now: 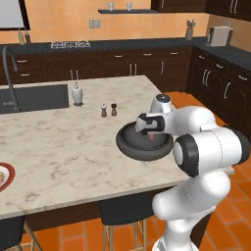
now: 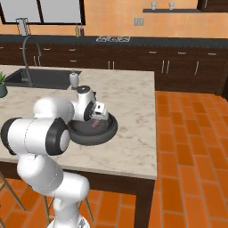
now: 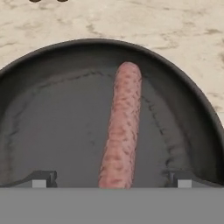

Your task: Place one bun and one sausage from the bowl on each plate.

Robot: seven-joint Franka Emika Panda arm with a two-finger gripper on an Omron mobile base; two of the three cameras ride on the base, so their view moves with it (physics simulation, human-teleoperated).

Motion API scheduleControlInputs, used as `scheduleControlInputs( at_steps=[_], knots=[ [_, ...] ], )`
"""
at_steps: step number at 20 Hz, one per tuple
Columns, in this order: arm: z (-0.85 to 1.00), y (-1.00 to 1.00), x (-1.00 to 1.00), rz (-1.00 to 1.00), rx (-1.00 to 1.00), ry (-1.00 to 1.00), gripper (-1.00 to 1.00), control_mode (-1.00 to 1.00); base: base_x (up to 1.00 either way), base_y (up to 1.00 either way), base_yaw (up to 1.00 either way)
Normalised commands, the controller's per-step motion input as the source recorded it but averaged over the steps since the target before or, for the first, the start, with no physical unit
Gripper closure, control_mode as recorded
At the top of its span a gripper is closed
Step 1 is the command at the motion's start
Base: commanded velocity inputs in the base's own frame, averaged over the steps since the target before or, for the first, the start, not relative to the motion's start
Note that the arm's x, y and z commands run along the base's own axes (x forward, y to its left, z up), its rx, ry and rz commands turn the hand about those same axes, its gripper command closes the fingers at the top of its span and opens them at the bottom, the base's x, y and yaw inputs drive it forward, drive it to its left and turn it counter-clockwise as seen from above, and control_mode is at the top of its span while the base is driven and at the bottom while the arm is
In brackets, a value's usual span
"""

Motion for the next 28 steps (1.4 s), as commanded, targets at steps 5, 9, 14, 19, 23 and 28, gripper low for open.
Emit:
scheduleControlInputs(
  at_steps=[5, 9, 14, 19, 23, 28],
  knots=[
    [-0.3, 0.0, 0.26, 0.0, 0.0, 0.0, -1.0, -1.0, 0.0, 0.0, 0.0],
    [-0.3, 0.0, 0.13, 0.0, 0.0, 0.0, -1.0, -1.0, 0.0, 0.0, 0.0],
    [-0.22, 0.0, 0.01, 0.0, 0.0, 0.0, -1.0, -1.0, 0.0, 0.0, 0.0],
    [-0.01, 0.0, 0.0, 0.0, 0.0, 0.0, -1.0, -1.0, 0.0, 0.0, 0.0],
    [0.0, 0.0, 0.0, 0.0, 0.0, 0.0, 1.0, -1.0, 0.0, 0.0, 0.0],
    [0.0, 0.0, 0.0, 0.0, 0.0, 0.0, 1.0, -1.0, 0.0, 0.0, 0.0]
  ],
)
